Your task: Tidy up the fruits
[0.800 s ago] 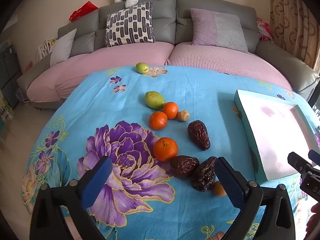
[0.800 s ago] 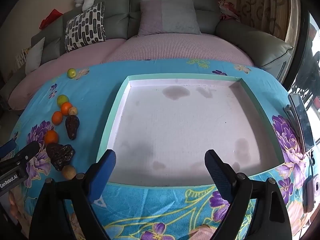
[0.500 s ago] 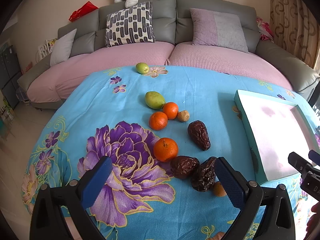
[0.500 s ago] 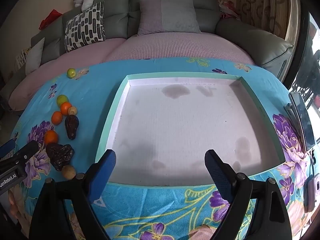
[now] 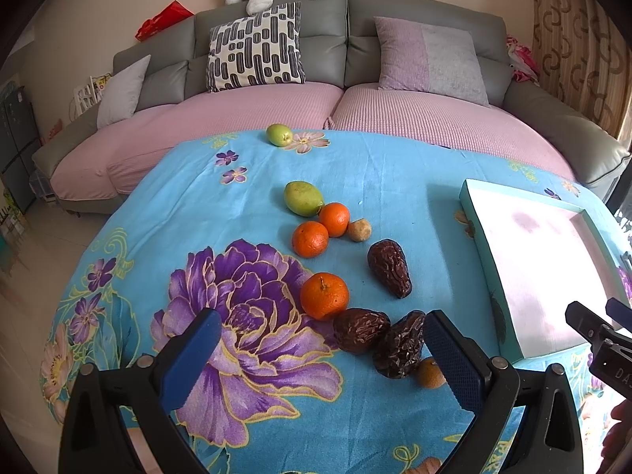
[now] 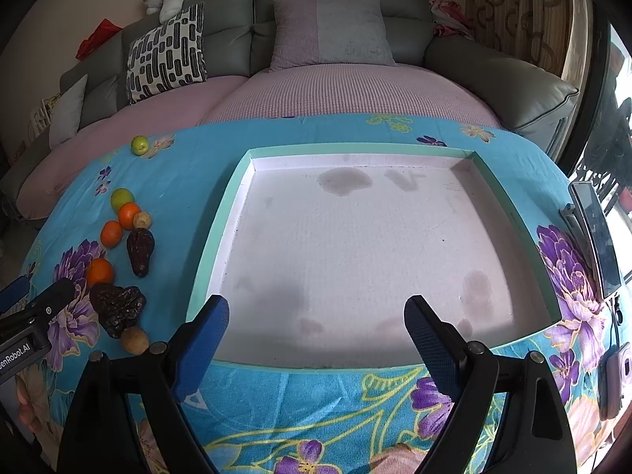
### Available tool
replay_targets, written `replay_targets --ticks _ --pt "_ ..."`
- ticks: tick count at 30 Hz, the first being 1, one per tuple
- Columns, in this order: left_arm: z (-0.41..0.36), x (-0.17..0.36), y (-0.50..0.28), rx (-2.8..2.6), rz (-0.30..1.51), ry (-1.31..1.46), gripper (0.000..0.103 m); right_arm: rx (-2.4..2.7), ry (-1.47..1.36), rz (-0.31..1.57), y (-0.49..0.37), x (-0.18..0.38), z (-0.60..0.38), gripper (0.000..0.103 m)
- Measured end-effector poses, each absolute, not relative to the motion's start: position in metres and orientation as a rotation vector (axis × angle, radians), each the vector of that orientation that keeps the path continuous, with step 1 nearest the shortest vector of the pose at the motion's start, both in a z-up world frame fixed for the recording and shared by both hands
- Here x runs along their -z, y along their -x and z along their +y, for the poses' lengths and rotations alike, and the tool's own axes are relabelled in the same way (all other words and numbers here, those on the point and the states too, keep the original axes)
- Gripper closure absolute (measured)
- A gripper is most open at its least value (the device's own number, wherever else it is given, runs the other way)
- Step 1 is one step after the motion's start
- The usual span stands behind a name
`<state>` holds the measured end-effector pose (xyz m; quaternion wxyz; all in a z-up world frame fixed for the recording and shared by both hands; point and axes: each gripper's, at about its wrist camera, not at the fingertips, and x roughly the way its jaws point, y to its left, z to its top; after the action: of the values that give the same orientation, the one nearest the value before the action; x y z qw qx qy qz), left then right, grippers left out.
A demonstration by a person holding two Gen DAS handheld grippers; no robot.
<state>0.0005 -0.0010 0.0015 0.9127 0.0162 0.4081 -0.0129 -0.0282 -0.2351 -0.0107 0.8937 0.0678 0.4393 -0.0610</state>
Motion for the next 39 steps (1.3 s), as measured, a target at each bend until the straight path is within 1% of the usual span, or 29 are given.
replay_targets --ticks 10,21,31,39 --pt "-0.002 0.0 0.0 0.029 0.851 -0.039 0.0 0.126 -0.138 0.912 0.028 0.01 -0.235 0.012" --pt "0.004 -0.002 -0.002 0.018 0.918 -0.041 0.0 0.128 -0.134 0.914 0.028 0.011 -0.235 0.012" --pt "0.023 -0.017 0.0 -0.022 0.846 -0.003 0.0 0.121 -0.13 0.915 0.027 0.013 -0.229 0.012" --pt "0.03 -0.029 -0.004 0.013 0.796 0.096 0.0 0.095 -0.127 0.873 0.032 -0.004 -0.223 0.012"
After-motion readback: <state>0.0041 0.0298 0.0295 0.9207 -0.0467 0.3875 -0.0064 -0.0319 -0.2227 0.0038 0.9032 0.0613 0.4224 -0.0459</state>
